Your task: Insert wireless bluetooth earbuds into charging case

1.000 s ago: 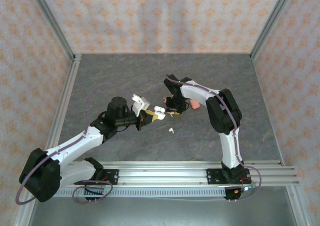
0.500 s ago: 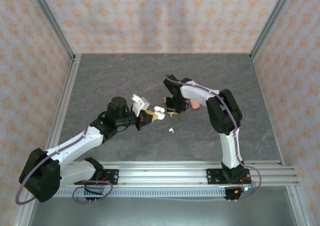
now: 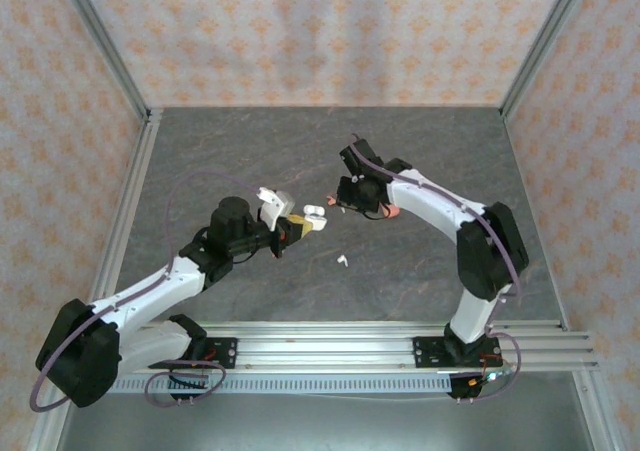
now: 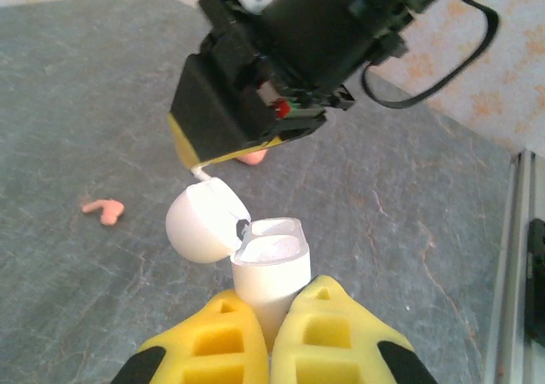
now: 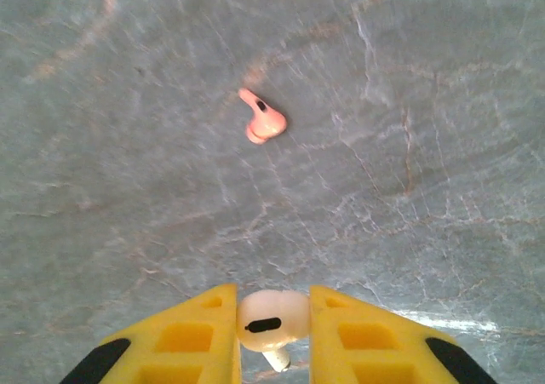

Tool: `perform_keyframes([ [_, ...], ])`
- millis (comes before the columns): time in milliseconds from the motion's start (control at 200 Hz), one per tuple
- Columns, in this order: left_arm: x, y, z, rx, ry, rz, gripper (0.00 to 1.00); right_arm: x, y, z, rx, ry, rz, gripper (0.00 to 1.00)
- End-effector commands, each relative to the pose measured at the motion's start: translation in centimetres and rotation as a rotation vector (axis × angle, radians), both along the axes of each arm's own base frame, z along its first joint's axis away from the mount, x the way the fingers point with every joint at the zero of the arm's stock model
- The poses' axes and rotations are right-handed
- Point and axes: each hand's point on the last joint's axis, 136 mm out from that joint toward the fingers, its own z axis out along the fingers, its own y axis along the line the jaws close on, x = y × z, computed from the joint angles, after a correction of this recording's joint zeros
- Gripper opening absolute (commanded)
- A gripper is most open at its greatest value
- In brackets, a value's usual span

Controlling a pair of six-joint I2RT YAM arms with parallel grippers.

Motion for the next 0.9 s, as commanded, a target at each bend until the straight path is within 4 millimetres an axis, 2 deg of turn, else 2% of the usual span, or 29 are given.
perform_keyframes([
  [0,1.1,0.1,3.3,-0.083,-0.112,0.059,0.00,0.8,-0.1,3.3,0.038,-0.137,-0.053,0.21],
  [90,1.7,0.2,4.3,-0.104,-0.136,0.087,0.00,0.8,-0.1,5.6,0.066,-0.201,-0.064,0.21],
  [250,2.6,0.2,4.8,-0.116,-0.145,0.119,0.00,0.6,-0.7,9.7,0.115,-0.311,-0.080,0.21],
  [450,3.2,0.1,4.8,-0.139,-0.124,0.135,0.00,0.2,-1.4,12.0,0.130,-0.380,-0.085,0.20],
  [665,3.6,0.5,3.8,-0.180,-0.100,0.181,0.00,-0.4,-0.6,14.2,0.193,-0.414,-0.059,0.19],
  [896,3.9,0.2,4.5,-0.193,-0.107,0.179,0.00,-1.2,0.6,16.3,0.235,-0.459,-0.033,0.18],
])
